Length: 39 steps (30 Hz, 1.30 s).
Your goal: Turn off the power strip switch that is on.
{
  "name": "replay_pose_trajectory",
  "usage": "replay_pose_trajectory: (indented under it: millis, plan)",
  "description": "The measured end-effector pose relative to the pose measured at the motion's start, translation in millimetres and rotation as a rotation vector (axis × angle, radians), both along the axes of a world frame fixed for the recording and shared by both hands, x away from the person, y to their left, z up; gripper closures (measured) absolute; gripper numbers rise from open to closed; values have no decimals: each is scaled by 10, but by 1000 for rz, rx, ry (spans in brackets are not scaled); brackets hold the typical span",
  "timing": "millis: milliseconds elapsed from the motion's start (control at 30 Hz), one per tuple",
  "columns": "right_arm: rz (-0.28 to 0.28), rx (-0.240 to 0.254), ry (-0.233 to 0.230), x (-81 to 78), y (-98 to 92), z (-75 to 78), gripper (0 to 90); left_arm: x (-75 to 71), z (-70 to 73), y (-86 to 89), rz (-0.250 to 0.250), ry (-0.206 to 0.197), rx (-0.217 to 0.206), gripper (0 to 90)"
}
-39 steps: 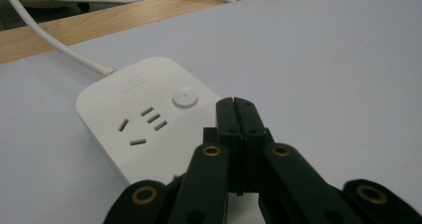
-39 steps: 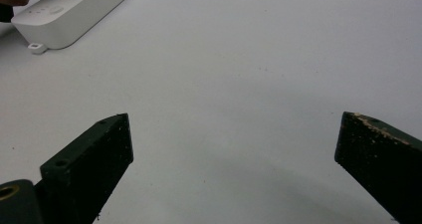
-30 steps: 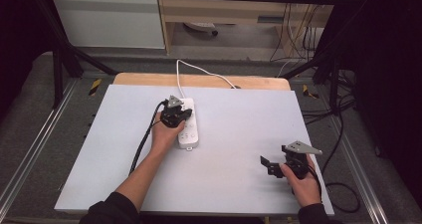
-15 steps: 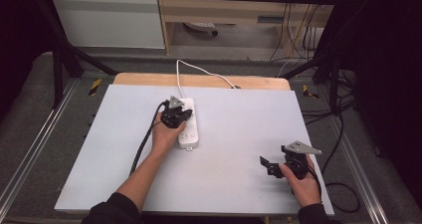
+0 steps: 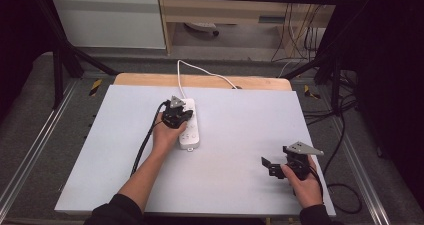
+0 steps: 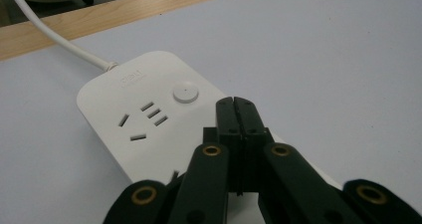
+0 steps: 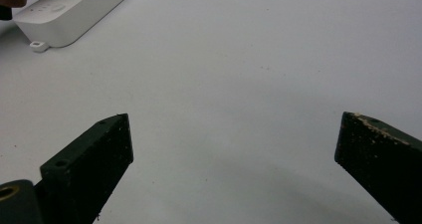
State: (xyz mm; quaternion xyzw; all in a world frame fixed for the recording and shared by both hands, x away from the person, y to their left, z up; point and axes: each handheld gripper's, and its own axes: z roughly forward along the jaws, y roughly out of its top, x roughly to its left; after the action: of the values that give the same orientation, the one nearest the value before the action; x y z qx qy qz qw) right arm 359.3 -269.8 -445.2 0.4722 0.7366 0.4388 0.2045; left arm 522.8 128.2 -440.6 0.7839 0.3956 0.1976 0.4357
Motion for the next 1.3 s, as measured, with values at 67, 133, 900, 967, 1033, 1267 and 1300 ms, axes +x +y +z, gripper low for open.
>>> replay_pose_trajectory:
  millis: [67,133,900,967,1033,1267,1300]
  plan:
    - [-2,1,0,0,0,0,26,4,7,-10,-1,6,5,900]
    - [-3,2,2,0,-1,0,26,8,11,-12,1,6,9,900]
    - [4,1,2,-1,-2,3,25,-2,31,-62,10,7,47,900]
    - [4,0,3,0,-2,2,25,-9,32,-76,13,1,56,900]
    - [5,0,4,0,0,2,25,-15,32,-89,15,-8,69,900]
    - [6,-1,4,-2,-1,2,25,-21,20,-145,16,-14,76,900]
    - [6,-1,3,-2,-3,2,26,-28,20,-155,18,-22,89,900]
